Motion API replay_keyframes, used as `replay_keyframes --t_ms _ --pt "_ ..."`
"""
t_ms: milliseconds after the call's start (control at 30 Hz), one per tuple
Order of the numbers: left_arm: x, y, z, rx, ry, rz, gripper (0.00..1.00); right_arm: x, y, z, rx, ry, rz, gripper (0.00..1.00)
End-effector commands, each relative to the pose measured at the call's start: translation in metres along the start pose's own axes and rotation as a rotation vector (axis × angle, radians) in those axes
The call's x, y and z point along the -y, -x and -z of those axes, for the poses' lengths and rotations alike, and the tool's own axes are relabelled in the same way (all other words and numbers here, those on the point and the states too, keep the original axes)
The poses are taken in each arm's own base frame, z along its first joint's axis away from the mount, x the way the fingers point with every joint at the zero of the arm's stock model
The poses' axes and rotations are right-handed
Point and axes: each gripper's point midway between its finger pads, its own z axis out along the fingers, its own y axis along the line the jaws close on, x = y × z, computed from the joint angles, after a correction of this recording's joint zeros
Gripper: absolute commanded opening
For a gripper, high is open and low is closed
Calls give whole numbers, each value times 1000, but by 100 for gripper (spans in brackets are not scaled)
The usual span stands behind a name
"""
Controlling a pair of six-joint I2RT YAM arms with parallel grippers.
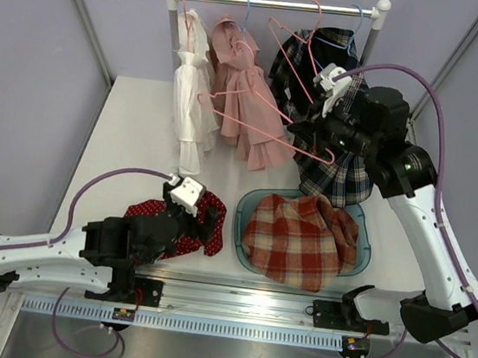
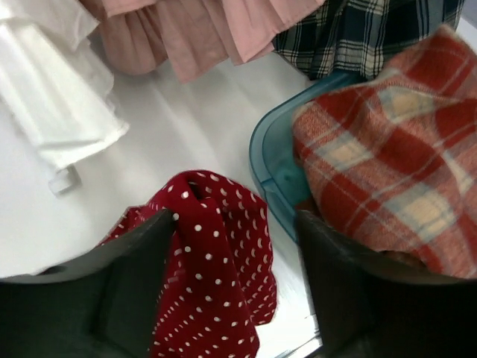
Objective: Remove the skirt from the hanger
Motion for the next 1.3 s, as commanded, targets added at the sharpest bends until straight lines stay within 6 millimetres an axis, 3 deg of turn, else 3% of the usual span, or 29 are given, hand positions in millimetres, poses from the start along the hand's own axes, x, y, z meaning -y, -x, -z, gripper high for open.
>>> replay_keyframes --t_ms 0,67,200,400,633,1033,1267 --pt "13 20 1 38 -52 92 92 8 33 -12 80 -78 -2 0" --pt "11 26 5 39 -58 75 98 16 35 -21 72 -134 -4 0" --pt "6 40 21 37 -101 40 99 20 47 -30 94 -194 2 0" --pt "-15 32 34 30 -69 41 99 34 61 -38 116 -263 13 0" --pt "-39 40 55 108 -66 169 99 46 73 -70 148 -332 -16 0" --pt "-50 26 60 112 -42 283 99 73 101 -136 229 -470 -92 0" --pt "-48 18 58 98 -47 292 99 80 99 -166 223 -475 -88 0"
